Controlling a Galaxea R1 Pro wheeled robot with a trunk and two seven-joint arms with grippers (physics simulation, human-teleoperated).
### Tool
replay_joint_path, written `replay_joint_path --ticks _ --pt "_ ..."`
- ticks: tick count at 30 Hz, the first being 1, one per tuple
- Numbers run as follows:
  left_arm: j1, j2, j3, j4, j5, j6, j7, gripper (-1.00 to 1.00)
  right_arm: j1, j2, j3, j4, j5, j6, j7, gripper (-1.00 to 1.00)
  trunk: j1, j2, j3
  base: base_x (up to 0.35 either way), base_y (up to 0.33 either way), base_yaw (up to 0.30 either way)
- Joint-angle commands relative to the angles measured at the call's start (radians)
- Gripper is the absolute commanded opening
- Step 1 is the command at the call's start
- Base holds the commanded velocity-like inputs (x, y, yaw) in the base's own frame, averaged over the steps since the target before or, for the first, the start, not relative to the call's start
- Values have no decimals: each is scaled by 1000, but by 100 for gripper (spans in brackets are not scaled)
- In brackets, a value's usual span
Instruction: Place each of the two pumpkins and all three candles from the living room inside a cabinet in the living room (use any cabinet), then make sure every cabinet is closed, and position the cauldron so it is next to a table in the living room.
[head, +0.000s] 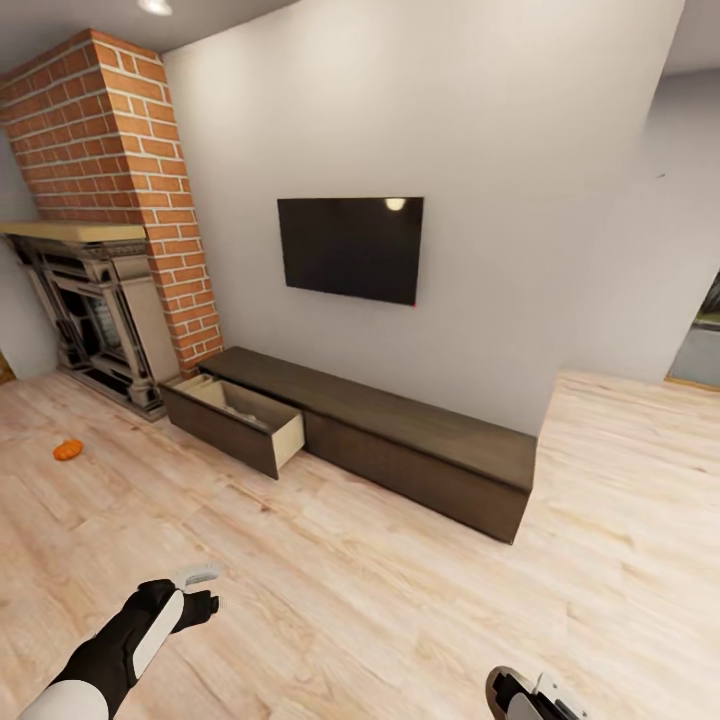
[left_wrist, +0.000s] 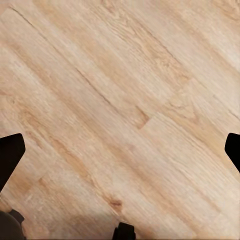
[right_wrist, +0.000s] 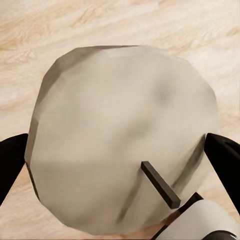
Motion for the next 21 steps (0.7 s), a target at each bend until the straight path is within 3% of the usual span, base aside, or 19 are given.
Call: replay_joint_path --ticks 1,14,21 --pt "0 0 0 0 0 0 0 100 0 0 0 0 1 0 2 -100 0 0 0 318 -7 292" --pt "0 0 0 0 1 0 0 100 0 4 3 0 4 4 1 -100 0 0 -5 328 -1 289" --pt "0 0 0 0 1 0 -1 100 0 17 53 0 5 4 -3 -100 0 0 -9 331 0 283"
